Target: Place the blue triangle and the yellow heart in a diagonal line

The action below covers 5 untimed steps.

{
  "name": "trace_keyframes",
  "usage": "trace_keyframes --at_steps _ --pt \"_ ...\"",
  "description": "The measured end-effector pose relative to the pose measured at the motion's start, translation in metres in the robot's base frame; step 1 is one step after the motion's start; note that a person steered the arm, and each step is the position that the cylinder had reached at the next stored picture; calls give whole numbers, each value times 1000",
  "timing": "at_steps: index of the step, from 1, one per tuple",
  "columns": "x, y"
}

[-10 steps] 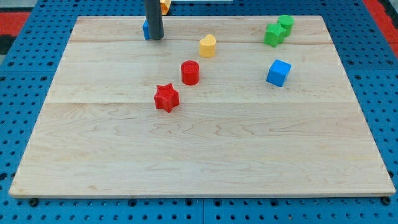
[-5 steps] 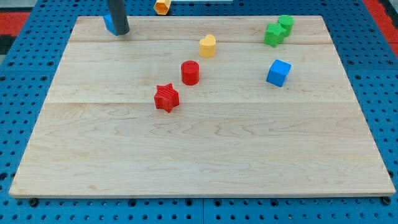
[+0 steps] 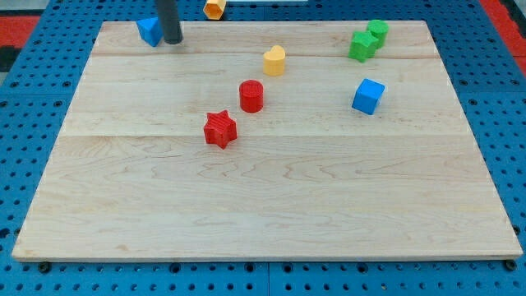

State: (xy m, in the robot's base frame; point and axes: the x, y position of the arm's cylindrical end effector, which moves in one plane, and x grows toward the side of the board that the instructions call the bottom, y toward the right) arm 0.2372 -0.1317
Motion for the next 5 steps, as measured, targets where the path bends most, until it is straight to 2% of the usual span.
trace_keyframes --at_steps 1,2,3,4,5 --pt "0 53" --pt "0 54" --pt "0 92" --pt "28 128" --pt "62 121"
